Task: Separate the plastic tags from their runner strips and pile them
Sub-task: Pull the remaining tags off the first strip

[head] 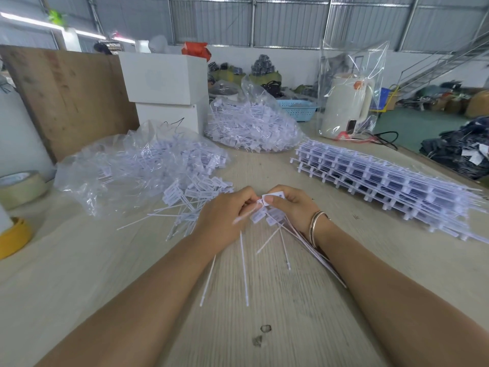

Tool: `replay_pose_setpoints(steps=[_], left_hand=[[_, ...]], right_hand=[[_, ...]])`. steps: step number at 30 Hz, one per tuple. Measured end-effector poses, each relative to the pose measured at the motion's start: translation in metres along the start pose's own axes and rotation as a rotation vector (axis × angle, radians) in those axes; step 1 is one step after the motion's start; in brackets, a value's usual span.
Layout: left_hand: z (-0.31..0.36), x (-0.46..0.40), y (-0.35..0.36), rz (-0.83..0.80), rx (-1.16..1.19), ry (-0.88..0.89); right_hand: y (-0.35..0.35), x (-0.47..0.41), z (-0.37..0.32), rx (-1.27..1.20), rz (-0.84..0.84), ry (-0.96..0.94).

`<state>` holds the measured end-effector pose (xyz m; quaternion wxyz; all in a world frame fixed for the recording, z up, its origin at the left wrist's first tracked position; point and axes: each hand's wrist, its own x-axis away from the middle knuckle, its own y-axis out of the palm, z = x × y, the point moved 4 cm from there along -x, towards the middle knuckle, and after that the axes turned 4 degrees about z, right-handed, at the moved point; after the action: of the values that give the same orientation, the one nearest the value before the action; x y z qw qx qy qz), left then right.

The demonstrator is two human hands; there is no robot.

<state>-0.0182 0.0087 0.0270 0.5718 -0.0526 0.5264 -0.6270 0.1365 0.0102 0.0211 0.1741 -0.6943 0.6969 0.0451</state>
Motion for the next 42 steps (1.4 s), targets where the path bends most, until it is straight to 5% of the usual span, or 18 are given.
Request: replay_pose_setpoints(steps=[6,8,11,14,18,23,28,34,38,42], left_hand=[[-0.003,0.001,-0.007,0.08,0.162,-0.031],[-0.004,0.002,-0.008,0.09,0.146,-0.029],[-0.002,0.003,-0.007,0.078,0.033,-0.023],[0.003,0.003,-0.006,0.078,-0.036,0.0],[0.01,0.002,-0.006,0.088,-0.104,0.05],[0.017,0.004,-0.003,0.042,-0.106,0.056],[-0.003,0.004,-0.007,-0.096,-0.167,-0.119],[-0.018,0.006,-0.023,-0.06,-0.215,-0.368],[-0.001,0.004,-0.037,0.204,-0.223,-0.144],[0.022,0.007,-0.024,0.03,-0.153,0.134]], right_hand=[[-0.021,-0.002,0.0,-0.249,0.213,0.107],[-0.027,-0.002,0.0,-0.061,0.258,0.094],[-0.023,-0.005,0.004,0.559,0.188,0.115],[-0.022,-0.006,0.003,0.724,0.222,0.102],[-0.006,0.003,-0.013,0.591,0.165,-0.137],[0.013,0.003,-0.004,0.592,-0.057,-0.082],[-0.01,-0.004,-0.002,-0.075,0.117,0.139],[-0.03,-0.02,0.012,-0.204,0.306,0.322],[-0.031,-0.015,0.021,-0.233,0.293,0.384],[-0.017,-0.005,0.012,-0.156,0.229,0.228]])
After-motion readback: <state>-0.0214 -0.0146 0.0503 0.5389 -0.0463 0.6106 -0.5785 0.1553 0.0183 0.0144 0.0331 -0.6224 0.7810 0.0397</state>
